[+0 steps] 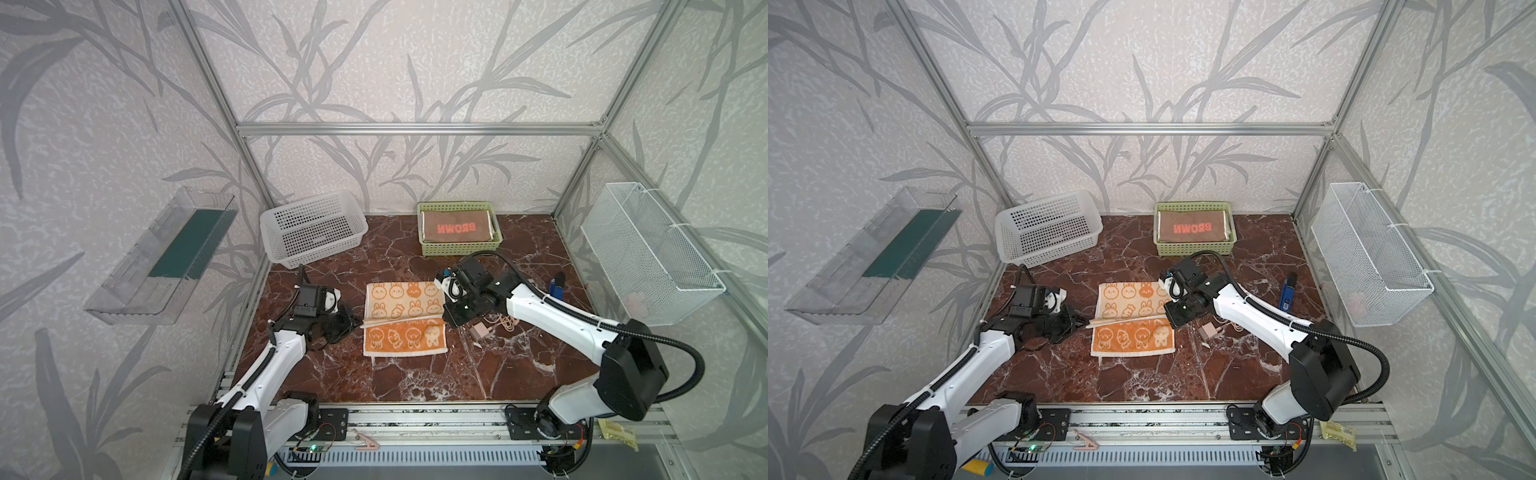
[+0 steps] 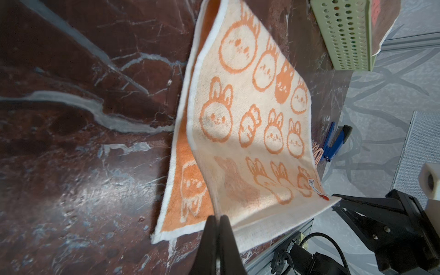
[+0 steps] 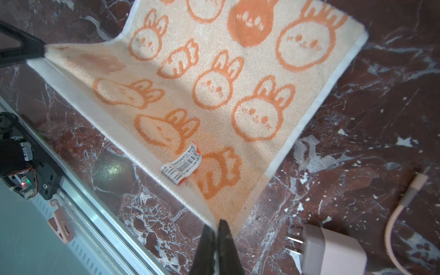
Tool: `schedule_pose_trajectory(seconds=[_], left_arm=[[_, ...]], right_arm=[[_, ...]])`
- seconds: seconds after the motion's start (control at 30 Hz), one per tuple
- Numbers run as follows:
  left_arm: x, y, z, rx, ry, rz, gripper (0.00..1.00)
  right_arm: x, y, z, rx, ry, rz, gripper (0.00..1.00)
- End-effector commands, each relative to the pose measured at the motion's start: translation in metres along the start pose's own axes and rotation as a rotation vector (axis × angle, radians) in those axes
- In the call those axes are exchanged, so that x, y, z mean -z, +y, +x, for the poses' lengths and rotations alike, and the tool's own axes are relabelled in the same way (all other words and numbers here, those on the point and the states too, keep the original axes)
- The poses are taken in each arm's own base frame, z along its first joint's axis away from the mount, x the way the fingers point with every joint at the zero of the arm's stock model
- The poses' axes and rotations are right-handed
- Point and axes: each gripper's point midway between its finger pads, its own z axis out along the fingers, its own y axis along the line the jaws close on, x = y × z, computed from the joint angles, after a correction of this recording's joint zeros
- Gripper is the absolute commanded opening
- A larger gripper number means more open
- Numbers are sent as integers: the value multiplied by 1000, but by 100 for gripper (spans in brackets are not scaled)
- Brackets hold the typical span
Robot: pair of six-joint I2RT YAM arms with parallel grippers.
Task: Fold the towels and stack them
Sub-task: 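Fold the far edge of the bunny towel toward the robot with both grippers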
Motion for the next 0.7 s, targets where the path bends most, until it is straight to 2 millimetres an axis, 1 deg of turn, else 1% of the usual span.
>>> schedule_pose_trajectory(seconds=[0.0, 0.17, 0.3, 0.33, 0.37, 0.4, 0.43, 0.47, 0.53, 0.6, 0.67], left_arm=[[-13, 42, 19, 88, 31, -115, 0], [-22, 58, 28, 111, 34, -139, 0], [-26, 64, 30, 117, 58, -169, 1], [-25, 66, 29, 118, 56, -188, 12], [-25, 68, 27, 118, 52, -204, 24], [-24, 68, 25, 115, 48, -213, 31], [-22, 66, 22, 109, 43, -217, 34], [-21, 64, 20, 103, 38, -219, 36], [-16, 58, 12, 84, 14, -220, 36], [-10, 51, 2, 62, -25, -220, 36], [-7, 40, -10, 41, -61, -206, 36]], right_arm=[[-15, -23, 44, -67, 142, 85, 0], [-39, -28, 63, -84, 192, 81, 0], [-46, -28, 69, -87, 219, 74, 1], [-46, -25, 69, -81, 222, 62, 6], [-45, -23, 69, -71, 226, 54, 14], [-42, -23, 68, -63, 230, 55, 23], [-38, -22, 68, -53, 236, 60, 33], [-32, -21, 66, -41, 238, 60, 41], [-21, -16, 62, -25, 233, 53, 50], [-10, -12, 57, -18, 218, 44, 53], [-3, -7, 50, -14, 197, 23, 54]])
